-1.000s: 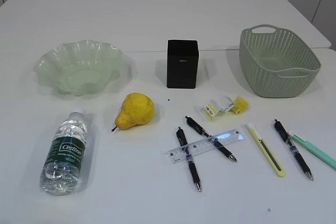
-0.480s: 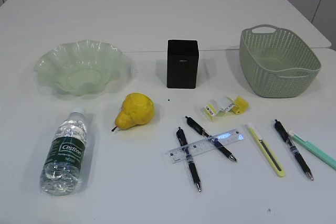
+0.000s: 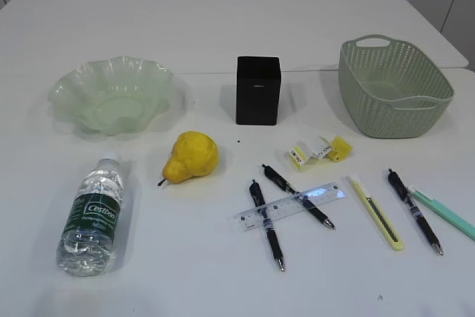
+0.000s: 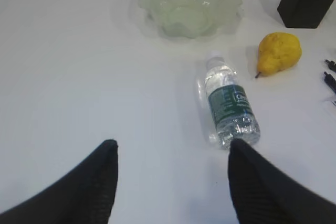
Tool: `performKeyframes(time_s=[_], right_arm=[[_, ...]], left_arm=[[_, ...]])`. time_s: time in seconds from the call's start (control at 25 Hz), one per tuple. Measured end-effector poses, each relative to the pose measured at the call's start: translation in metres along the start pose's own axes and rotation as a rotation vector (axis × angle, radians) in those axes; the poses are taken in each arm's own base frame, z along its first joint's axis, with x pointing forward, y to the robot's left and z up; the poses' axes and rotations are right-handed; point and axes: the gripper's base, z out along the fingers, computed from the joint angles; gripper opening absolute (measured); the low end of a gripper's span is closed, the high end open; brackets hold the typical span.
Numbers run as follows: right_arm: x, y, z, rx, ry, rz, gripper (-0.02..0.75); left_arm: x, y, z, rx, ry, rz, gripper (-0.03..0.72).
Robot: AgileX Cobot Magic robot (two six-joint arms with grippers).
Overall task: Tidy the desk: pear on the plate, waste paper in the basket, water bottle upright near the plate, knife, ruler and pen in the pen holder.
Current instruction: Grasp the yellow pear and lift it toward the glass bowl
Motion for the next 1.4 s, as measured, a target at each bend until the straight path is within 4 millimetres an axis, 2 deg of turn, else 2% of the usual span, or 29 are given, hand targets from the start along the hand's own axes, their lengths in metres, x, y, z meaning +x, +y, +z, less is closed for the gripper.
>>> performKeyframes(time_s=[0.2, 0.4, 0.6, 0.88, 1.12, 1.32, 1.4], right_arm=[[-0.015, 0.003, 0.016, -0.012, 0.028, 0.01, 0.324], [-0.041, 0.005, 0.036, -0.013, 0.073, 0.012, 0.323], [-0.07, 0.008, 0.063, -0.008, 0.142, 0.01, 0.323], [-0.097, 0.011, 0.088, -0.007, 0.166, 0.009, 0.323], [-0.1, 0.011, 0.107, -0.006, 0.214, -0.016, 0.323], [-0.1, 0.011, 0.112, -0.007, 0.224, -0.022, 0.323], [-0.101, 0.012, 0.112, -0.008, 0.215, -0.024, 0.323]], left_arm=[[-0.038, -0.001, 0.011, -0.003, -0.008, -0.006, 0.465], [-0.067, -0.002, 0.025, -0.007, 0.034, -0.01, 0.465], [-0.083, -0.002, 0.037, -0.012, 0.071, -0.012, 0.465], [-0.092, -0.003, 0.044, -0.005, 0.055, 0.064, 0.465], [-0.102, -0.006, 0.057, 0.007, 0.096, 0.125, 0.465], [-0.132, -0.011, 0.066, 0.014, 0.09, 0.17, 0.465], [-0.144, -0.018, 0.075, 0.043, 0.102, 0.191, 0.465]])
